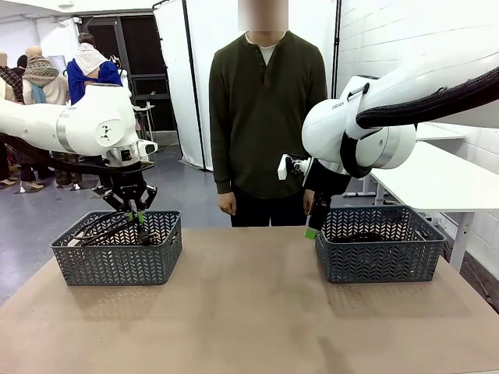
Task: Organize the cables according to human instructions.
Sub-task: Pick up a bundle of cables and place it in the basket indicated by the human.
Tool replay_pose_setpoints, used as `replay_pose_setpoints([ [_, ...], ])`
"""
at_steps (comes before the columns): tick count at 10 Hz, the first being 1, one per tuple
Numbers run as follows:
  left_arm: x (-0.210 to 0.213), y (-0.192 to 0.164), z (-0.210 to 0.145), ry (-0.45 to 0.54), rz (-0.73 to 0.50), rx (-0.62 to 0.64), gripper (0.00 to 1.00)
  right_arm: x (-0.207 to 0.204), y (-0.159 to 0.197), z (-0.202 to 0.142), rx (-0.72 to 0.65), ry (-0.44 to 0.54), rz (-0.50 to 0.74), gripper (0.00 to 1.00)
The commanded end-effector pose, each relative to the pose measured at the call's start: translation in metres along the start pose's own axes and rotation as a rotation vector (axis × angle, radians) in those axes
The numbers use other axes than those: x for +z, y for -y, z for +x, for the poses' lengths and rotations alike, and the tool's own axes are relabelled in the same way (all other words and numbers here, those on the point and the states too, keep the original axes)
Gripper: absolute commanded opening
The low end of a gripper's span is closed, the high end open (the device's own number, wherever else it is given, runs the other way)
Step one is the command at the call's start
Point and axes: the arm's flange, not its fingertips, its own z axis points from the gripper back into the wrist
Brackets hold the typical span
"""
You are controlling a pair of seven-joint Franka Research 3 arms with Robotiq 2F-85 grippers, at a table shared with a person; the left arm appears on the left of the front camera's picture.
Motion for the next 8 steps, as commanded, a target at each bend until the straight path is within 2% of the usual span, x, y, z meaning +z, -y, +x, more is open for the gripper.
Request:
replay_pose_setpoints([
  [1, 0.005, -0.001, 0.016, 0.009, 0.024, -0.036, 0.0, -0.001, 0.0, 0.0, -0.006, -0.001, -0.004, 1.0],
  [8, -0.018, -0.006, 0.049, 0.028, 0.027, 0.004, 0.0, -0.001, 0.0, 0.0, -0.006, -0.001, -0.004, 1.0],
])
